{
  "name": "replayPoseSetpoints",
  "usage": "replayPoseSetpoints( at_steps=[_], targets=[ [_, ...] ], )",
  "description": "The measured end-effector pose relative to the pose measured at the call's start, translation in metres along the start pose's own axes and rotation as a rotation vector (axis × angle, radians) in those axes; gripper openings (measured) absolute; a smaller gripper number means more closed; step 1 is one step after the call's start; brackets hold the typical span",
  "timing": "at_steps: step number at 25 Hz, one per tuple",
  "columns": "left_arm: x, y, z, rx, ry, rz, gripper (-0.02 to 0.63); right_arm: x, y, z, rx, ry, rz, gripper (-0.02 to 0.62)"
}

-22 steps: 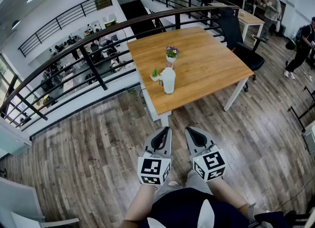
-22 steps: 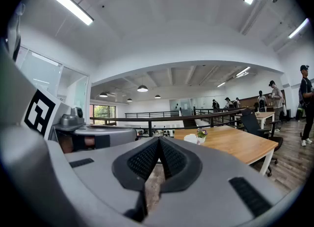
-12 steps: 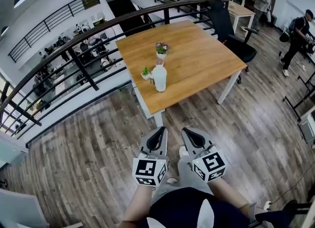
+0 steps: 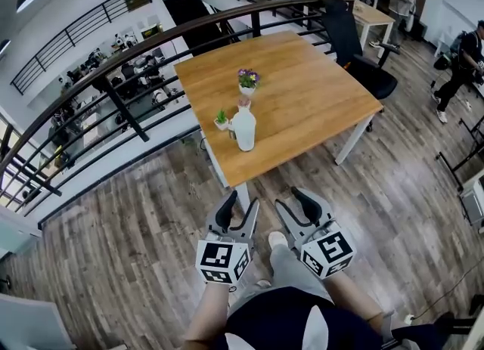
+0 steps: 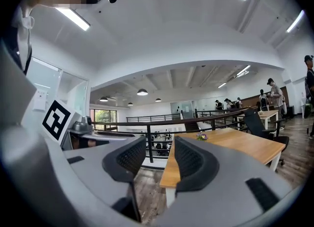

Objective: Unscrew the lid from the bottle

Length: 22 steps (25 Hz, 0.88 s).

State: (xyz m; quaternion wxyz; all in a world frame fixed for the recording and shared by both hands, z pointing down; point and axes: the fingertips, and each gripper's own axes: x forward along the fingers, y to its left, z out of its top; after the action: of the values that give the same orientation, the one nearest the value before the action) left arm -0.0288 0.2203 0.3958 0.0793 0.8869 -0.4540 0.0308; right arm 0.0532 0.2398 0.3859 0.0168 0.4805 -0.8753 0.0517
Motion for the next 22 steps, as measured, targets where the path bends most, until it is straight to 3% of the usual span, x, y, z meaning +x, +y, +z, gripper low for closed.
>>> replayPoseSetpoints(
  at_steps=[4,10,17,22],
  targets=[
    [0.029,0.017,0.005,0.043,0.016,0.013,0.269,0.025,-0.023,0.008,-0.016,-0.001,0.021,0.232],
    [0.068,0.043,0.008,0.068,0.059,0.028,0.284,0.063,-0.055,0.018,-0.025,0.022,0.062,0.288],
    [0.106,0.058,0.01,0.053,0.105,0.038,0.296,0.095,-0.089,0.025,-0.021,0.044,0.102,0.293],
    [0.131,0.076,0.004,0.027,0.124,0.096,0.304,0.117,-0.108,0.024,-0.037,0.074,0.154,0.273]
  ],
)
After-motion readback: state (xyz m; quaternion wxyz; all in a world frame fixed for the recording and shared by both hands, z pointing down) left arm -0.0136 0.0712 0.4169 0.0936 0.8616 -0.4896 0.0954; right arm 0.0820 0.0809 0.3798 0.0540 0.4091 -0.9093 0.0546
